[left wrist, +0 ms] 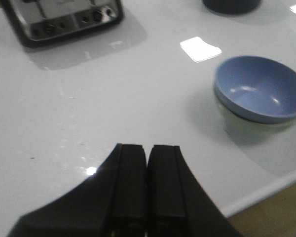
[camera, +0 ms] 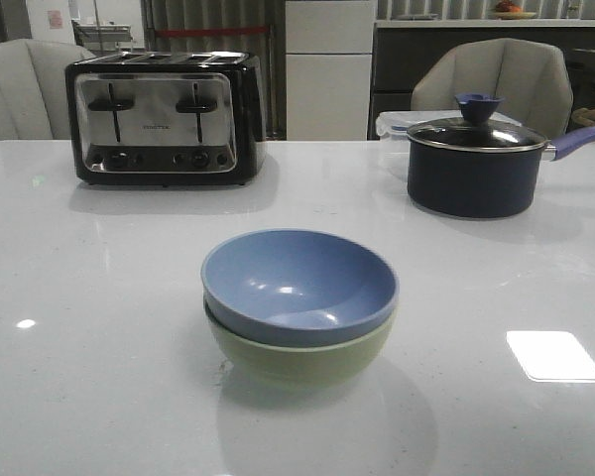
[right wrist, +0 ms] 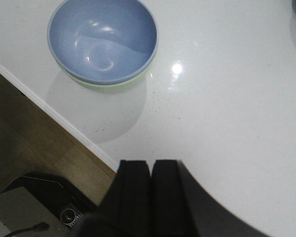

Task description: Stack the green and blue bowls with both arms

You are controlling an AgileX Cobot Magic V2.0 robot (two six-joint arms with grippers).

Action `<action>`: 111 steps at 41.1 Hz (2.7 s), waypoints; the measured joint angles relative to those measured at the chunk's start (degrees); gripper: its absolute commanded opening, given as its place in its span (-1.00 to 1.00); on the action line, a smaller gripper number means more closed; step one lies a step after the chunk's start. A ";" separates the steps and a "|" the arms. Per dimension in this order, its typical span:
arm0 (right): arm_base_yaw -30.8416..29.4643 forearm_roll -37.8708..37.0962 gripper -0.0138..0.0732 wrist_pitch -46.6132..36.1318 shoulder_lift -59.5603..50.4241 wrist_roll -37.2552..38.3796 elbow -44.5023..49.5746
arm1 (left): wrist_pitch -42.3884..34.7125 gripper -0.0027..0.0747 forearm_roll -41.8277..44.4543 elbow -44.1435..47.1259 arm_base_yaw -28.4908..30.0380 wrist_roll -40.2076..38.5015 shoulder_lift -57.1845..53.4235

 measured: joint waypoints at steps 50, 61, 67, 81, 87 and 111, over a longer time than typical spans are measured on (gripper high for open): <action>0.00 0.00 -0.62 0.34 0.00 0.00 0.00 | -33.47 -0.69 -2.54 25.81 18.28 -1.66 -19.31; 0.00 0.00 -0.62 0.34 0.00 0.00 0.00 | -33.59 -0.69 -2.54 25.81 18.28 -1.66 -19.31; 0.00 0.00 -0.62 0.34 0.00 0.00 0.00 | -33.68 -0.69 -2.54 25.81 18.28 -1.66 -19.31; 0.00 0.00 -0.62 0.34 -0.26 0.00 0.00 | -33.72 -0.69 -2.54 25.81 18.28 -1.74 -19.31; -2.57 0.00 -0.62 -1.08 -4.31 0.00 2.12 | -33.72 -0.69 -2.54 25.81 18.28 -1.74 -19.31; -25.57 0.00 -0.62 -25.66 -36.34 0.00 30.14 | -33.72 -0.69 -2.54 25.81 18.28 -1.74 -19.31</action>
